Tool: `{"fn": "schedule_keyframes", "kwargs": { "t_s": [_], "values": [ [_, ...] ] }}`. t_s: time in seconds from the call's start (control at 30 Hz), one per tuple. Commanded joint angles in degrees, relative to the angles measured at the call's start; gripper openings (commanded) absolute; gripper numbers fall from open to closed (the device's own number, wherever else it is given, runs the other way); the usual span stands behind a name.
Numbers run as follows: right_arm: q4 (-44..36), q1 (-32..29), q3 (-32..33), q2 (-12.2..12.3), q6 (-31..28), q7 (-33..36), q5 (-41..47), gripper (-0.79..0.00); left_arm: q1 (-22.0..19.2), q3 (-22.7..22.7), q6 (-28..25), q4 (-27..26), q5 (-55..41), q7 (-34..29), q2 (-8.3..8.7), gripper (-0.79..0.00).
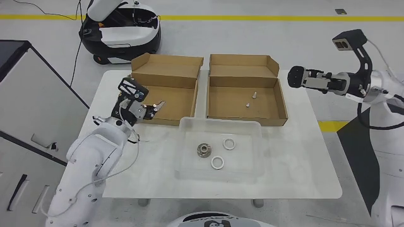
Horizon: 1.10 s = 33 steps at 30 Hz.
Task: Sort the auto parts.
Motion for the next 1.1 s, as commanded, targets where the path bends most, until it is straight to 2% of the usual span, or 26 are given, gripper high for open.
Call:
{"fn": "schedule_keyframes", "kwargs": {
  "t_s": [0.0, 0.2, 0.4, 0.67, 0.8, 1.07],
  "values": [
    [0.00, 0.00, 0.00, 0.00, 0.00, 0.00, 0.02, 0.000, -1.86, 1.78, -2.18, -1.04, -0.39, -4.76, -0.01, 0.000],
    [0.00, 0.00, 0.00, 0.00, 0.00, 0.00, 0.02, 0.000, -7.40, 7.80, -10.01, -2.04, -2.25, -15.26, -0.05, 0.000],
    [0.00, 0.00, 0.00, 0.00, 0.00, 0.00, 0.02, 0.000, -12.37, 13.64, -14.81, -2.28, -5.40, -22.41, -0.30, 0.000],
    [0.00, 0.00, 0.00, 0.00, 0.00, 0.00, 0.02, 0.000, -17.95, 21.33, -15.01, -1.60, -11.77, -32.55, -1.05, 0.000],
    [0.00, 0.00, 0.00, 0.00, 0.00, 0.00, 0.02, 0.000, -20.53, 23.80, -11.97, -1.24, -16.23, -37.73, -1.49, 0.000],
    [0.00, 0.00, 0.00, 0.00, 0.00, 0.00, 0.02, 0.000, -20.75, 23.97, -11.64, -1.26, -16.38, -38.05, -1.53, 0.000]
  ]
}}
